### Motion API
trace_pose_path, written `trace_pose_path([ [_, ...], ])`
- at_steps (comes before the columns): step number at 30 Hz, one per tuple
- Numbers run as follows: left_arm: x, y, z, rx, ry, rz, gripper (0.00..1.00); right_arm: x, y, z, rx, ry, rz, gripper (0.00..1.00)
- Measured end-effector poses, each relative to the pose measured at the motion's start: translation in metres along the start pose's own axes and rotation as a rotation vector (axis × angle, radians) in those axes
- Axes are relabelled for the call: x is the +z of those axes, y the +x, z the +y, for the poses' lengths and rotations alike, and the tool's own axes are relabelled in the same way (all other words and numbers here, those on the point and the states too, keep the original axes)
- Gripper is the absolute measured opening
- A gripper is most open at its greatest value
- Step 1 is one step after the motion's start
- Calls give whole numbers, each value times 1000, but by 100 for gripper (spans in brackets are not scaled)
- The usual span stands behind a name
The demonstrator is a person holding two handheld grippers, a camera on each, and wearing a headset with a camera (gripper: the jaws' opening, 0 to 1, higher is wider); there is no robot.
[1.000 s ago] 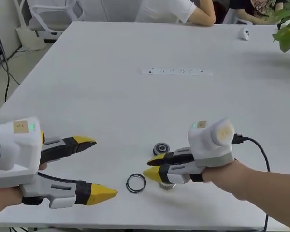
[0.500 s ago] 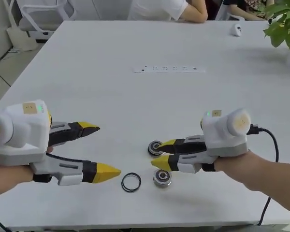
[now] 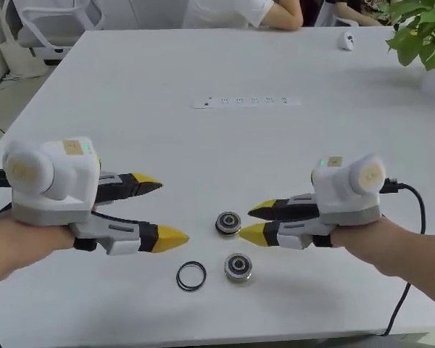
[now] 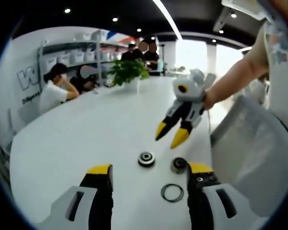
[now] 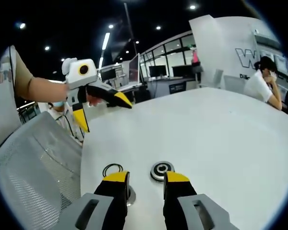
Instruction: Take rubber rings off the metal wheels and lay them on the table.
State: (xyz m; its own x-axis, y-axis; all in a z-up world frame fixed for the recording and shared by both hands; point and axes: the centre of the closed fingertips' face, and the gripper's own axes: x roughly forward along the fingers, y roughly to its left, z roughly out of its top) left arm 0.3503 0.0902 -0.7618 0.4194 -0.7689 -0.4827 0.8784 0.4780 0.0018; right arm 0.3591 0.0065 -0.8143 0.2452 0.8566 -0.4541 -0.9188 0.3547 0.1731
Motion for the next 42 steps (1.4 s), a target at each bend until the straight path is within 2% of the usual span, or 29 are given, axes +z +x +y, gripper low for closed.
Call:
trace_pose_path([
  [14, -13, 37, 6, -16, -10, 45, 53, -15, 6, -18, -43, 9, 34, 27],
  [31, -26, 78, 7, -42, -33, 90, 44, -23, 15, -19, -43, 22, 45, 28],
  [35, -28, 86, 5, -50, -34, 101, 42, -26, 16, -22, -45, 26, 48, 29],
  [42, -27, 98, 8, -44, -32, 108, 38, -27, 18, -21, -42, 37, 42, 29],
])
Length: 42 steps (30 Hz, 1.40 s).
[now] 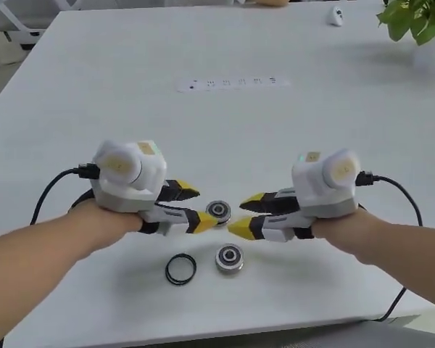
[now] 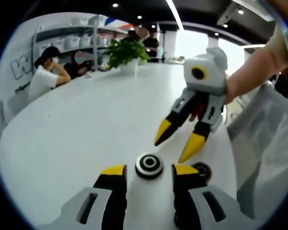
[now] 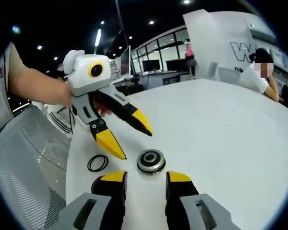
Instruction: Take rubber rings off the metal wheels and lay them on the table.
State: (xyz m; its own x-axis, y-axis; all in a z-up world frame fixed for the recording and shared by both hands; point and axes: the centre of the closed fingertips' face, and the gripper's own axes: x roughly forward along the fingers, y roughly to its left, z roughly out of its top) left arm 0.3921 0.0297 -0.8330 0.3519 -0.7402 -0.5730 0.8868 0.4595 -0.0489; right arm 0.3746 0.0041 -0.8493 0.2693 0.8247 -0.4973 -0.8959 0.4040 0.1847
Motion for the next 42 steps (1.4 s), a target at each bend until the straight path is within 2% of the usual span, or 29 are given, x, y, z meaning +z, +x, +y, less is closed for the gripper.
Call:
trace_pose_path([
  [16, -2, 19, -1, -11, 44, 38, 22, -4, 1, -1, -3, 5, 5, 29],
  [20, -6, 21, 0, -2, 60, 64, 17, -5, 3, -2, -4, 8, 5, 29],
  [21, -4, 21, 1, 3, 59, 54, 15, -5, 3, -2, -4, 8, 5, 29],
  [26, -4, 23, -3, 20, 77, 50, 14, -4, 7, -3, -11, 6, 6, 29],
  [31, -4, 22, -4, 36, 48, 37, 14, -1, 13, -5, -24, 5, 1, 29],
  [37, -5, 21, -5, 47, 43, 43, 13, 1, 24, -3, -34, -15, 3, 30],
  [41, -6, 21, -4, 54, 36, 44, 13, 3, 30, -5, -59, -22, 0, 30],
  [42, -6, 21, -3, 56, 35, 44, 13, 1, 31, -6, -72, -24, 13, 29],
])
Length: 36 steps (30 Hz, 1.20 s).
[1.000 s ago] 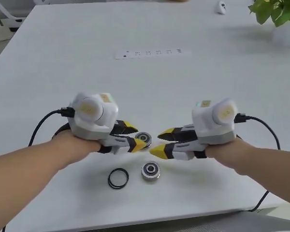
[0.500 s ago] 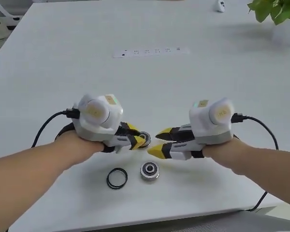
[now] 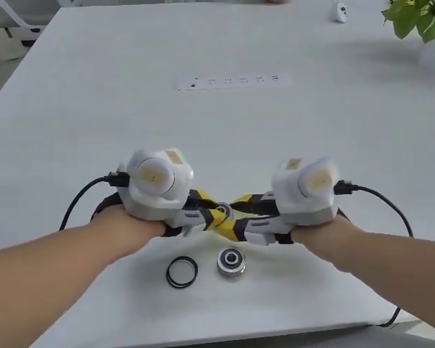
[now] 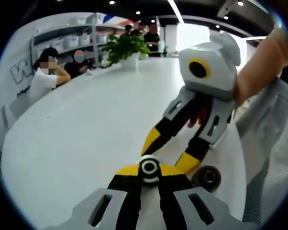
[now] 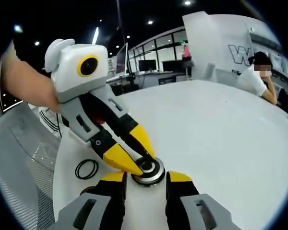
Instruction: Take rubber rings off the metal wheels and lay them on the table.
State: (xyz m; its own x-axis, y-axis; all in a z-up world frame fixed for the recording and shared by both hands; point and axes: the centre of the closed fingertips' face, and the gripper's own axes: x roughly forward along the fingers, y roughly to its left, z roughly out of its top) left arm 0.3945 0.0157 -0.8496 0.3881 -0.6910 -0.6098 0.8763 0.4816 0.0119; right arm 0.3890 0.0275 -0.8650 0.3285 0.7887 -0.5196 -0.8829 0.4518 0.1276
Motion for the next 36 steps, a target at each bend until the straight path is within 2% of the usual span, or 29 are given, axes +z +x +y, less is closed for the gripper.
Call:
trace_pose_path([
  [6, 0, -1, 1, 9, -9, -2, 13, 0, 2, 1, -11, -9, -9, 29],
  [8, 0, -1, 1, 10, -10, -3, 13, -1, 0, -1, -19, -18, -6, 25],
  [23, 1, -1, 2, 12, -18, -8, 13, -3, -8, -1, -9, -19, -6, 20],
  [27, 1, 0, 1, 10, -19, -7, 13, -3, -11, -1, 1, -13, -4, 20],
  [31, 1, 0, 2, 9, -20, -7, 13, -3, -10, -3, -12, -13, -6, 27],
  [36, 0, 0, 2, 10, -21, -6, 13, 1, -7, -1, -9, -12, -15, 27],
])
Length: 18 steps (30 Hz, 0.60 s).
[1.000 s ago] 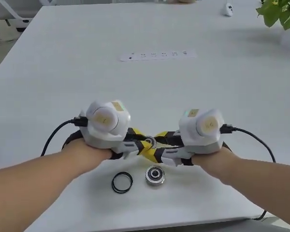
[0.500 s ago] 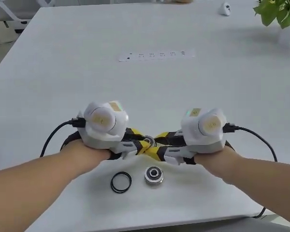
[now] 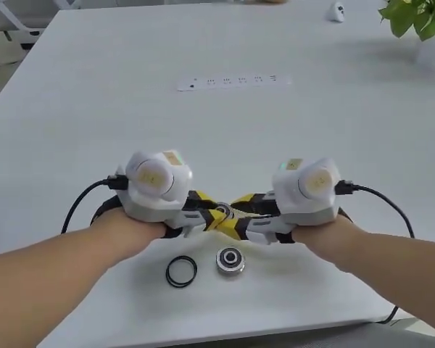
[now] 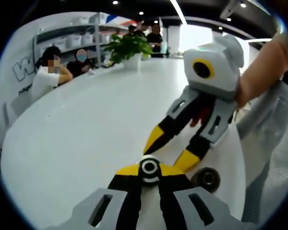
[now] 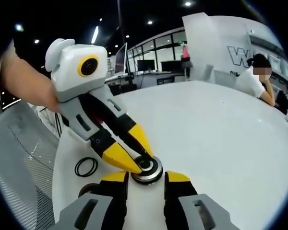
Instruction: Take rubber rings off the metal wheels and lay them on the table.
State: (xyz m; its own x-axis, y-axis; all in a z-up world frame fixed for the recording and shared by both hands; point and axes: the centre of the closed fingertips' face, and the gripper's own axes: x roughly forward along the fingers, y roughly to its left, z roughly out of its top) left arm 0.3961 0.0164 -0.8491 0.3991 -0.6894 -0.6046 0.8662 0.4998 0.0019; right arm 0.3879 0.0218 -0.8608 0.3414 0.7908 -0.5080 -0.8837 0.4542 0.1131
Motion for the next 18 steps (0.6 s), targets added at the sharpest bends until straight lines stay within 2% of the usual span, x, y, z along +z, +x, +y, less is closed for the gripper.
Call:
trace_pose_path([
  [18, 0, 1, 0, 4, -6, -1, 13, -7, -5, -1, 10, -15, 29, 17],
])
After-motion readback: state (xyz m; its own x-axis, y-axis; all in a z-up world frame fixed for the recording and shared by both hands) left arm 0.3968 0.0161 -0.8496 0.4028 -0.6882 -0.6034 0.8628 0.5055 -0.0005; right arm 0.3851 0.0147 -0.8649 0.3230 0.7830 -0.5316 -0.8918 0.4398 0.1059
